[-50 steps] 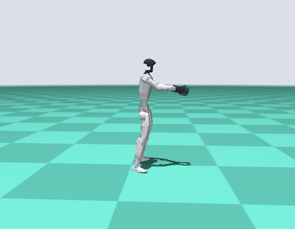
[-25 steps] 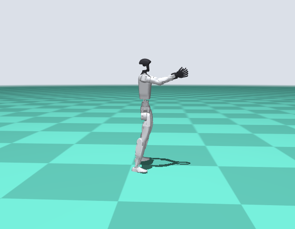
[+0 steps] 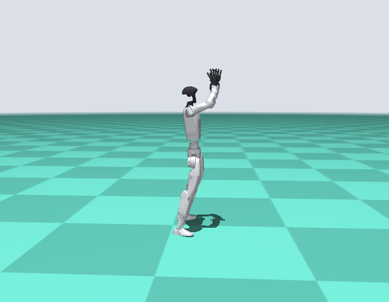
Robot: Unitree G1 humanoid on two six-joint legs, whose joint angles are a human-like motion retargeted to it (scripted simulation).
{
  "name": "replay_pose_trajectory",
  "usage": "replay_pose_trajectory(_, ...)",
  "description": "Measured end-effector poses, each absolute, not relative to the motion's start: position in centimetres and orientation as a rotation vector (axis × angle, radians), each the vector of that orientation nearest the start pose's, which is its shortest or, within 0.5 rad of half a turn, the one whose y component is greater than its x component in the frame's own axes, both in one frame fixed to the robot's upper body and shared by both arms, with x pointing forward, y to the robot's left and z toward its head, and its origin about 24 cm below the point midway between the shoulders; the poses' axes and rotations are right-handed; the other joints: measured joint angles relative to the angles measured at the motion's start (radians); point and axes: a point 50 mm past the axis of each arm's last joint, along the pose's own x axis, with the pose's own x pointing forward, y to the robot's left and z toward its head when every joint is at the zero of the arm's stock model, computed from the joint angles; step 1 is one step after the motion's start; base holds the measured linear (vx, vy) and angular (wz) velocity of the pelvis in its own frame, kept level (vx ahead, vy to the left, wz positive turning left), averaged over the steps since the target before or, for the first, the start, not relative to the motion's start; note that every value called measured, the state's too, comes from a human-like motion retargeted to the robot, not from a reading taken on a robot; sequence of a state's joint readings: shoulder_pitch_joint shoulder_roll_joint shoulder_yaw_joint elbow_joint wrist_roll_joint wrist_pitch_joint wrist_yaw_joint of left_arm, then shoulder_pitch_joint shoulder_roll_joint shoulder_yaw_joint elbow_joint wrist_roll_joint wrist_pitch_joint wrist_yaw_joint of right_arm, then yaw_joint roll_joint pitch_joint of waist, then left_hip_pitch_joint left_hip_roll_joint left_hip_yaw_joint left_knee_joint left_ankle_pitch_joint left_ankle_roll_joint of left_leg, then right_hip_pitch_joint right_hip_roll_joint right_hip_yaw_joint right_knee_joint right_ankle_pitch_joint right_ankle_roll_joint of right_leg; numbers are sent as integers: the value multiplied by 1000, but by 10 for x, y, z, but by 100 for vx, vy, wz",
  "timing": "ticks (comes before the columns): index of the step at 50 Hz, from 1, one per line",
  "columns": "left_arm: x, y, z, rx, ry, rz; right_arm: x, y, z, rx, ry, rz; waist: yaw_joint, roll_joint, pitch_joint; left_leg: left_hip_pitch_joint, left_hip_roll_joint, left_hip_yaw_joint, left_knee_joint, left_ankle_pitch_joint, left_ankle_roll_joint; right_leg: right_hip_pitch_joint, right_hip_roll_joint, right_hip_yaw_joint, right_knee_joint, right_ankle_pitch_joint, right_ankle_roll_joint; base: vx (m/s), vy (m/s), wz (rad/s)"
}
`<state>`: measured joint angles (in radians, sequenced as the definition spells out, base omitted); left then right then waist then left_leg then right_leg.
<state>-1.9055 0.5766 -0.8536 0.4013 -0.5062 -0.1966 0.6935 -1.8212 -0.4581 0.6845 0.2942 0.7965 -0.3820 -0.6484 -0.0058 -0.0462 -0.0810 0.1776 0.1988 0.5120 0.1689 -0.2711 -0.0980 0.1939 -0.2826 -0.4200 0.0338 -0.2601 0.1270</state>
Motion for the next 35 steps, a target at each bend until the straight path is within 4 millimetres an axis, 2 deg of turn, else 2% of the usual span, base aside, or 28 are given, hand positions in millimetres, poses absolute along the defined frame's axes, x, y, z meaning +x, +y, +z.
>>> replay_pose_trajectory(3,290,37,455,318,-1234,-171,265,-25,458,142,-1219,393,-1,-4,7,5,0,0,8,-4,2,5,-3,2,6,-2,-1,0,0,0)
replay_pose_trajectory(6,326,55,409,452,-1028,-251,297,-42,424,-150,-1139,319,-2,-7,14,7,-1,0,12,-8,4,5,-5,5,11,-4,-2,0,0,0)
replay_pose_trajectory(10,362,91,333,629,-775,-258,331,-73,366,-527,-1011,219,-8,-11,33,3,-4,-2,11,-9,6,-1,-9,8,16,-5,-3,-4,1,0)
replay_pose_trajectory(12,373,112,290,666,-641,-218,344,-92,328,-579,-894,190,-10,-14,52,0,-6,-3,9,-8,8,-6,-10,10,16,-4,-4,-7,1,-1)
replay_pose_trajectory(14,380,134,245,672,-500,-166,355,-112,287,-562,-756,153,-11,-17,76,-7,-7,-3,7,-7,9,-14,-10,11,16,-2,-6,-8,1,0)
replay_pose_trajectory(17,377,165,182,687,-302,-102,362,-143,225,-523,-549,87,-13,-20,118,-21,-8,-4,3,-3,8,-30,-9,14,13,3,-8,-8,0,0)
replay_pose_trajectory(19,368,182,148,740,-202,-99,359,-161,189,-535,-432,75,-14,-21,143,-33,-8,-4,-1,0,7,-43,-7,15,11,7,-9,-7,0,0)
replay_pose_trajectory(21,355,196,124,828,-136,-134,351,-176,164,-580,-344,102,-15,-20,162,-46,-7,-4,-5,4,6,-58,-4,16,10,11,-8,-6,0,0)
replay_pose_trajectory(24,332,214,110,1008,-105,-224,335,-196,147,-690,-280,180,-14,-19,179,-63,-7,-5,-13,10,5,-77,-1,16,7,17,-5,0,0,0)
replay_pose_trajectory(27,308,233,120,1197,-140,-282,314,-217,153,-824,-281,240,-10,-18,187,-76,-5,-8,-15,14,3,-90,2,14,7,21,2,0,0,0)
replay_pose_trajectory(30,290,252,144,1344,-199,-267,296,-238,171,-949,-307,243,-1,-21,193,-82,-3,-13,-13,17,-1,-93,3,10,9,22,8,0,0,0)
replay_pose_trajectory(35,264,280,199,1497,-320,-115,267,-269,214,-1130,-372,170,19,-27,210,-84,2,-22,0,19,-10,-84,4,1,15,20,16,0,0,0)
